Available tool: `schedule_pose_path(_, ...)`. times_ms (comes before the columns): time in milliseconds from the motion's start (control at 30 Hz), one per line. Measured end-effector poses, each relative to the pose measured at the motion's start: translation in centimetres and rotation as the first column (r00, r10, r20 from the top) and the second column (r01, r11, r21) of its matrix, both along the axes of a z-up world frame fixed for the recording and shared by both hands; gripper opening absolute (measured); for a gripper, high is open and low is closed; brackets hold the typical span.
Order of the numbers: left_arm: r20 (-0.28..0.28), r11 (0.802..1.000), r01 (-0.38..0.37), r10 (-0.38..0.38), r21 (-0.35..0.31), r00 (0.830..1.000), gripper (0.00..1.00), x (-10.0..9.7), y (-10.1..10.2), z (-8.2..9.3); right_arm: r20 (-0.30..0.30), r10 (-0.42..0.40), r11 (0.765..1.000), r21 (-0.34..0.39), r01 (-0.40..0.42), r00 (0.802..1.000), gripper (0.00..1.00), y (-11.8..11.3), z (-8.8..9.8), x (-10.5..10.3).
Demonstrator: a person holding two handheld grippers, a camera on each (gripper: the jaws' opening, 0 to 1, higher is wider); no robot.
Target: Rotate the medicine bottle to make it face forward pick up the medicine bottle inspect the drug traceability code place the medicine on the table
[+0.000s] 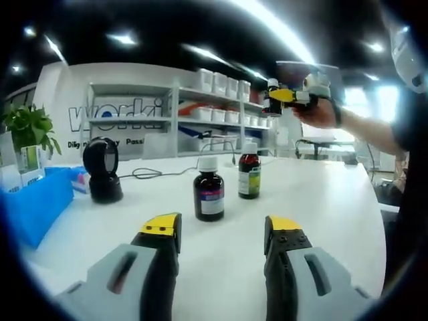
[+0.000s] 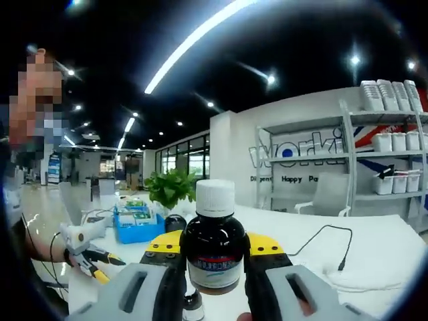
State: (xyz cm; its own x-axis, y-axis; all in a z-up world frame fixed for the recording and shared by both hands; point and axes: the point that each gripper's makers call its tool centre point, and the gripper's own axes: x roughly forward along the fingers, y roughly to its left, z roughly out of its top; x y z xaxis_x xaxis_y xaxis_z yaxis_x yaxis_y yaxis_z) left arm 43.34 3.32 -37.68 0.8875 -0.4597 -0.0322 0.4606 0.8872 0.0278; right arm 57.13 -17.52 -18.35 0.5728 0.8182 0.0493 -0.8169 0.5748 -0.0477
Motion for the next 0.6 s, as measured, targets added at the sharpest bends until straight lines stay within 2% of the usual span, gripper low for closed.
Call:
schedule_pose_path(233, 0.001, 1.000, -0.002, 0.002, 0.005, 1.000, 0.41, 0.0, 0.0, 0.0, 0.036, 0.034, 0.999, 0.009, -0.034, 0.999, 0.28, 1.2, 3.0, 1.0)
schedule_pose_path(433, 0.000, 1.000, 0.002, -0.002, 0.006, 1.000, 0.40, 0.0, -0.1, 0.0, 0.077, 0.038, 0.999, -0.016, -0.037, 0.996, 0.28, 1.6, 4.9, 1.9)
schedule_pose_path(600, 0.003, 1.000, 0.003, -0.003, 0.003, 1.000, 0.40, -0.1, -0.1, 0.1, 0.085, 0.054, 0.998, -0.044, -0.050, 0.995, 0.28, 2.3, 6.6, 3.1)
